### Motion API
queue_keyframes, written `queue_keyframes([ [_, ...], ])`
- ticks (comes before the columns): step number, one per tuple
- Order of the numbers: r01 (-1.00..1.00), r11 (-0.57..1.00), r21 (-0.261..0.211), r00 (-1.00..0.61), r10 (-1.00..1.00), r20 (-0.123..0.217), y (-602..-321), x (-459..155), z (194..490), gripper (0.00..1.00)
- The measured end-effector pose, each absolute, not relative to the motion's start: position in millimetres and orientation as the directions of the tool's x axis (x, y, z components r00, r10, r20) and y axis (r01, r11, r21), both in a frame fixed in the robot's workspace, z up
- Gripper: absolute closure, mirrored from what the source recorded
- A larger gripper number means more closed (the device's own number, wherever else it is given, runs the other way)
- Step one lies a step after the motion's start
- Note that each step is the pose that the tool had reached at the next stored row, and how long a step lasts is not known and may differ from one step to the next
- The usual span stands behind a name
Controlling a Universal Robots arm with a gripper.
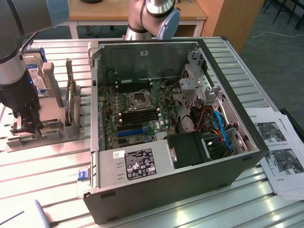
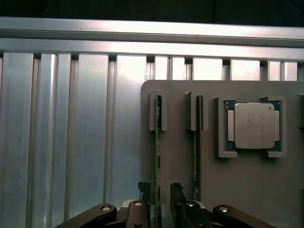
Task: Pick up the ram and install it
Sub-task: 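Pick up the ram and move it above insertion slot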
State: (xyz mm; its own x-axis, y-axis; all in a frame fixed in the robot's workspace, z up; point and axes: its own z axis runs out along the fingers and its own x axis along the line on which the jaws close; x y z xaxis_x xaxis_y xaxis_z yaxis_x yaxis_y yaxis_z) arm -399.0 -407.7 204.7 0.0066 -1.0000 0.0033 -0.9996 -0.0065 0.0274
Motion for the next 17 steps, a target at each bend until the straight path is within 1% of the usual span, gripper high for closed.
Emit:
queue_keyframes([
  [1, -1.0, -0.007, 0.027, 0.007, -1.0, 0.003, -407.7, -399.0, 204.7, 0.71],
  [3, -1.0, -0.007, 0.027, 0.007, -1.0, 0.003, -407.7, -399.0, 204.7, 0.71],
  [4, -1.0, -0.007, 0.027, 0.007, -1.0, 0.003, -407.7, -399.0, 204.7, 0.77],
  [17, -1.0, -0.012, 0.027, 0.012, -1.0, 0.003, -407.7, -395.3, 204.5, 0.77],
])
